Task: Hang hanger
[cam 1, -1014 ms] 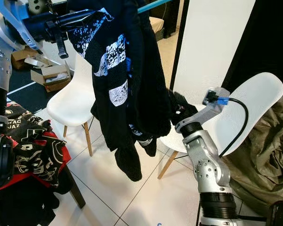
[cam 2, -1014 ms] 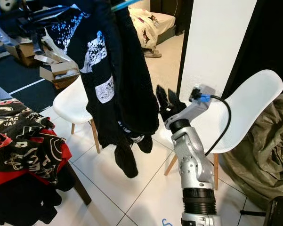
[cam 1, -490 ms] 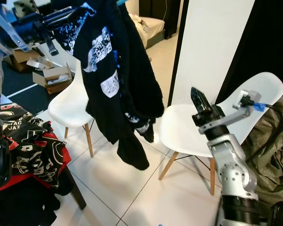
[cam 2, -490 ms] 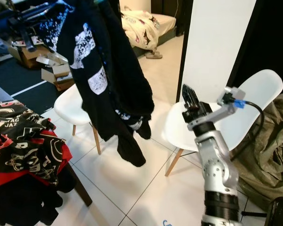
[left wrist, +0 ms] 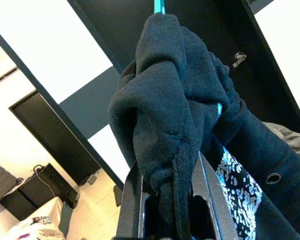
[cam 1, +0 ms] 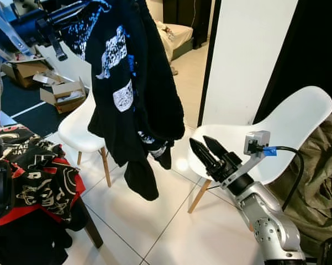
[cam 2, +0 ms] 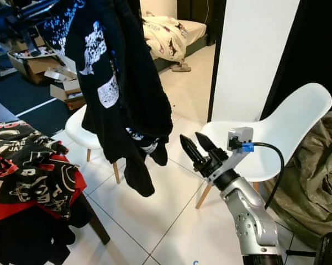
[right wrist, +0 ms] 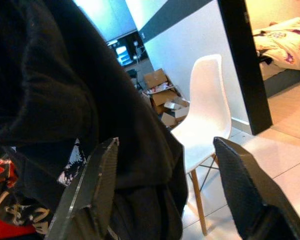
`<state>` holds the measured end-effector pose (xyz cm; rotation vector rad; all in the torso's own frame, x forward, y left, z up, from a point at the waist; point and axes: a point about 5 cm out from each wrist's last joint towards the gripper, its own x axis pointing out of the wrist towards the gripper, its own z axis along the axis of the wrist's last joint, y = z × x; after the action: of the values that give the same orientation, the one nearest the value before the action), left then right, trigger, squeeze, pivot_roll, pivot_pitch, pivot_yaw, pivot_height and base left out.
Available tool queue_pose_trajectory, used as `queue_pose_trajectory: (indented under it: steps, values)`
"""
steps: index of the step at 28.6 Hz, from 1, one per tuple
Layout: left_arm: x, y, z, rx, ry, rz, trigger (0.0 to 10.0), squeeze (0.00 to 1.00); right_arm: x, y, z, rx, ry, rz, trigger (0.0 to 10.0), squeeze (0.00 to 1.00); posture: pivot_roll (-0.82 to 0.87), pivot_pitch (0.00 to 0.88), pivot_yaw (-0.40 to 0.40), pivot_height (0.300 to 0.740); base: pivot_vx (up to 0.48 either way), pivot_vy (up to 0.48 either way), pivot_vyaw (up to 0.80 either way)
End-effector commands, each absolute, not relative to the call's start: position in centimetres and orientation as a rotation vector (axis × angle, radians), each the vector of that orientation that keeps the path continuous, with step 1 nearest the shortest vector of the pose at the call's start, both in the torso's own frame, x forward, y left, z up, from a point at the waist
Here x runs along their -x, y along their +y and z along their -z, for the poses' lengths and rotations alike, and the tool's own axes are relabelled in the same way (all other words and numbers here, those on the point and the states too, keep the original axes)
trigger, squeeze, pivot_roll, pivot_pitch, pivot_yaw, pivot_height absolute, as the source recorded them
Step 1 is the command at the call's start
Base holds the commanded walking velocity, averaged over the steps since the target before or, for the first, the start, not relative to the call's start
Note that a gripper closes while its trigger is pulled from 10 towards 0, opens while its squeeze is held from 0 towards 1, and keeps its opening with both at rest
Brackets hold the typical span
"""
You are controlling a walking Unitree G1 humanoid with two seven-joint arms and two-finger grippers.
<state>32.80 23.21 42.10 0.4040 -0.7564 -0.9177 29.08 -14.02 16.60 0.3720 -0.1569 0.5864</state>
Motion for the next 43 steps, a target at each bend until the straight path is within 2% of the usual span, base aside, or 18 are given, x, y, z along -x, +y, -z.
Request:
queue_pose_trajectory:
  steps: [1,3,4,8,12,13,17,18,28,32,34,36,38,43]
  values:
    - [-32.2,23.0,-43.3,-0.407,-0.819,0.92,10.0,0.0,-29.5,-12.8,-17.3,-0.358,-0.182,-0.587,10.0,0.0,0.0,0.0,0.056,0.74,0.0,0.0,0.0]
    - [-32.2,23.0,-43.3,-0.407,-0.819,0.92,10.0,0.0,-29.5,-12.8,-17.3,-0.358,-0.182,-0.587,10.0,0.0,0.0,0.0,0.056,0.74,0.0,0.0,0.0]
    - [-32.3,22.7,-43.3,-0.406,-0.823,0.927,10.0,0.0,-30.2,-11.6,-17.7,-0.365,-0.191,-0.575,10.0,0.0,0.0,0.0,0.055,0.74,0.0,0.0,0.0]
    - [-32.3,22.7,-43.3,-0.406,-0.823,0.927,10.0,0.0,-30.2,-11.6,-17.7,-0.365,-0.191,-0.575,10.0,0.0,0.0,0.0,0.055,0.74,0.0,0.0,0.0]
    - [-32.1,22.0,-43.2,-0.399,-0.838,0.954,10.0,0.0,-31.5,-10.5,-19.5,-0.407,-0.248,-0.543,10.0,0.0,0.0,0.0,0.057,0.74,0.0,0.0,0.0]
    - [-32.1,21.7,-43.2,-0.392,-0.846,0.968,10.0,0.0,-31.9,-10.4,-20.4,-0.426,-0.287,-0.534,3.8,0.0,0.0,0.0,0.056,0.74,0.0,0.0,0.0]
    - [-32.0,21.3,-43.1,-0.384,-0.853,0.982,10.0,0.0,-32.2,-10.3,-21.3,-0.444,-0.325,-0.528,3.8,0.0,0.0,0.0,0.056,0.74,0.0,0.0,0.0]
    - [-32.0,21.3,-43.0,-0.379,-0.853,0.985,10.0,0.0,-32.2,-10.1,-21.8,-0.452,-0.344,-0.538,0.0,0.0,0.01,0.0,0.055,0.74,0.0,0.0,0.0]
    - [-32.1,21.2,-42.7,-0.361,-0.852,0.986,10.0,0.0,-32.1,-9.6,-22.6,-0.464,-0.378,-0.564,0.0,0.0,0.01,0.0,0.053,0.74,0.0,0.0,0.0]
    - [-32.1,21.4,-42.8,-0.363,-0.857,0.972,10.0,0.0,-32.1,-11.3,-22.7,-0.523,-0.397,-0.533,0.0,0.0,0.01,0.0,0.057,0.74,0.0,0.0,0.0]
    - [-32.1,21.4,-42.8,-0.363,-0.857,0.972,10.0,0.0,-32.1,-11.3,-22.7,-0.523,-0.397,-0.533,0.0,0.0,0.01,0.0,0.057,0.74,0.0,0.0,0.0]
    - [-32.0,21.7,-43.0,-0.366,-0.865,0.954,10.0,0.0,-31.6,-13.4,-23.1,-0.628,-0.443,-0.541,0.0,0.0,0.0,0.0,0.057,0.74,0.0,0.0,0.0]
    - [-32.0,21.7,-43.0,-0.366,-0.865,0.954,10.0,0.0,-31.6,-13.4,-23.1,-0.628,-0.443,-0.541,0.0,0.0,0.0,0.0,0.057,0.74,0.0,0.0,0.0]
    - [-31.8,22.3,-43.6,-0.369,-0.879,0.924,10.0,0.0,-30.0,-16.7,-24.0,-0.811,-0.559,-0.598,0.0,0.0,0.0,0.0,0.06,0.74,0.0,0.0,0.0]
